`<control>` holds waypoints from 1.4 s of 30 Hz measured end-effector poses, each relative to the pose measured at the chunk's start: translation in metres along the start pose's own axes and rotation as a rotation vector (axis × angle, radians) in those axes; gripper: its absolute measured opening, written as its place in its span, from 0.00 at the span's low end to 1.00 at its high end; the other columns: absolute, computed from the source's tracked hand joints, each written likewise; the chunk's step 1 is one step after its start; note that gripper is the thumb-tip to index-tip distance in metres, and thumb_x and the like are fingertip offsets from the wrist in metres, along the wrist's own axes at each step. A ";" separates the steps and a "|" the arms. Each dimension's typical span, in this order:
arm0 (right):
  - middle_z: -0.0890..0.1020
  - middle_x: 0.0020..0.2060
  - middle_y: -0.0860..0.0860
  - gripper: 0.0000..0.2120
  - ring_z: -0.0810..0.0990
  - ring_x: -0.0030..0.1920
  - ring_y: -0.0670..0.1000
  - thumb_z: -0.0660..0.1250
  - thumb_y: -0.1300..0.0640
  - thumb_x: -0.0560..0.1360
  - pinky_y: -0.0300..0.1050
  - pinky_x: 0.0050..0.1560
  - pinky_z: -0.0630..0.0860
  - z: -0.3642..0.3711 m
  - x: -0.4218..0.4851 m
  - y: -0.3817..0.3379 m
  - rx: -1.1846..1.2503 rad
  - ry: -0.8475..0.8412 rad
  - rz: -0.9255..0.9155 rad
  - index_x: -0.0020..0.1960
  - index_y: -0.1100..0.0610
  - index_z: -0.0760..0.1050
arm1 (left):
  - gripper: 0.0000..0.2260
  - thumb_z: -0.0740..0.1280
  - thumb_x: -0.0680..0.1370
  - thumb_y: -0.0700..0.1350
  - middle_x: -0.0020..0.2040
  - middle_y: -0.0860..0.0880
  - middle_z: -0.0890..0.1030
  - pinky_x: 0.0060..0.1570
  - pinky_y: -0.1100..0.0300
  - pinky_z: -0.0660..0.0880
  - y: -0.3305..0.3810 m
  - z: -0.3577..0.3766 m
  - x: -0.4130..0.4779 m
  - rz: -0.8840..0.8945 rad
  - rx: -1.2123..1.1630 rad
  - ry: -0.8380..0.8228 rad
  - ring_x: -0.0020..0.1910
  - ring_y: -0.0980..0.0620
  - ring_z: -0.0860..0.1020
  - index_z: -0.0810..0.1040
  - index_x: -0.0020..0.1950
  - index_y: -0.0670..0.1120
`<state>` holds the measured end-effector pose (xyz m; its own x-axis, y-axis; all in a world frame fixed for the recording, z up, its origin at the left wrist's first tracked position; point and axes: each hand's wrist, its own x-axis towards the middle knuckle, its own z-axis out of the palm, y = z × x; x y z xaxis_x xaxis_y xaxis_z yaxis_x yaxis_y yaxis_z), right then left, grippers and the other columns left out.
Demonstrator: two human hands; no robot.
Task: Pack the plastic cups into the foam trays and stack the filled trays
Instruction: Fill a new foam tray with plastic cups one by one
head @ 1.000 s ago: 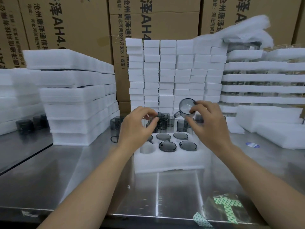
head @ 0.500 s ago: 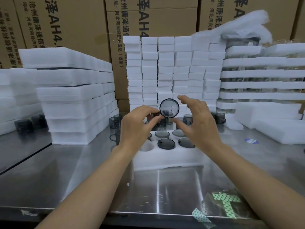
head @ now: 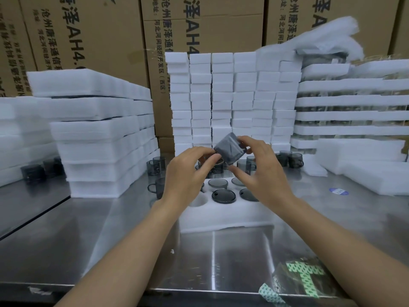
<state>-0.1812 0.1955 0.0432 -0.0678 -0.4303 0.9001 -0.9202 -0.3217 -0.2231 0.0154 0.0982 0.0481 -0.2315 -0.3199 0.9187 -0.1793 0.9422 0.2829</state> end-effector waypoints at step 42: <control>0.77 0.68 0.39 0.28 0.75 0.69 0.43 0.74 0.45 0.79 0.51 0.69 0.76 -0.001 0.000 -0.001 0.192 -0.128 0.050 0.77 0.44 0.71 | 0.31 0.72 0.79 0.57 0.62 0.65 0.80 0.44 0.62 0.77 0.001 0.001 -0.003 -0.219 -0.176 -0.342 0.52 0.59 0.85 0.63 0.77 0.76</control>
<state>-0.1807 0.1969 0.0440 -0.0511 -0.5490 0.8343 -0.8257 -0.4467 -0.3445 0.0146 0.1002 0.0456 -0.5142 -0.5005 0.6965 -0.1003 0.8416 0.5307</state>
